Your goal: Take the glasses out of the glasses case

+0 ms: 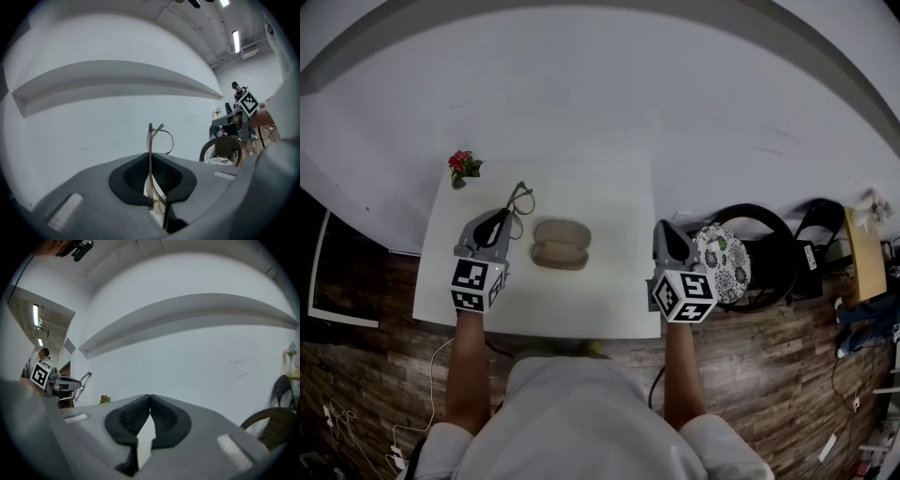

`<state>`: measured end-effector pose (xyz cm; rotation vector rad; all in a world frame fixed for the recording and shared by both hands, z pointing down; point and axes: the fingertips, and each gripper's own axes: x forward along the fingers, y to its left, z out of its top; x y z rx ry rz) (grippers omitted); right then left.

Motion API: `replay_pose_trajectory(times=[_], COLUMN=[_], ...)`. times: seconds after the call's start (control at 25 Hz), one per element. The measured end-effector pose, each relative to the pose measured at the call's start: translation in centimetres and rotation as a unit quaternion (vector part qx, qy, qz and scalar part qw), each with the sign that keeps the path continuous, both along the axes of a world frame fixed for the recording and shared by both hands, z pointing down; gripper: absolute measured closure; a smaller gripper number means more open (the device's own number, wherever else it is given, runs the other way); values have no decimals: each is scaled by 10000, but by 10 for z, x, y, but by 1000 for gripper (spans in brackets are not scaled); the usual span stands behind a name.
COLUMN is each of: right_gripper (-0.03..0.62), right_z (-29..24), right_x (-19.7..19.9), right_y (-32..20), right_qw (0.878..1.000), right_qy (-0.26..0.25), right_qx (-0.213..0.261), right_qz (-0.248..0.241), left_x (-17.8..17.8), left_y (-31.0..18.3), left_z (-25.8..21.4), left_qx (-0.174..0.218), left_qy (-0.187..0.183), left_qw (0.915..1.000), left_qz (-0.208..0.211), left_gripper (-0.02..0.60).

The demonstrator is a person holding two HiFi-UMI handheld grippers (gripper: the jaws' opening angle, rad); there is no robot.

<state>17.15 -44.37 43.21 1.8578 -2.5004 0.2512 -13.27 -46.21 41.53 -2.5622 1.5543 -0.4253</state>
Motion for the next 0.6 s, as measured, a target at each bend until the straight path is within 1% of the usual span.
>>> replay_pose_trajectory(times=[0.2, 0.48, 0.6], right_gripper=[591, 591, 591], right_z=[-4, -6, -7], right_x=[1, 1, 4], right_y=[7, 12, 10], right_qw=[9999, 9998, 9997], right_qy=[-19, 24, 28], right_qx=[80, 179, 201], right_qz=[-62, -122, -154], left_x=[-12, -25, -28], left_y=[16, 34, 36], left_z=[-21, -30, -34], left_qx=[369, 554, 642], left_qy=[213, 398, 540], left_qw=[9986, 9957, 9938], left_qz=[-328, -622, -727], left_gripper=[558, 558, 558])
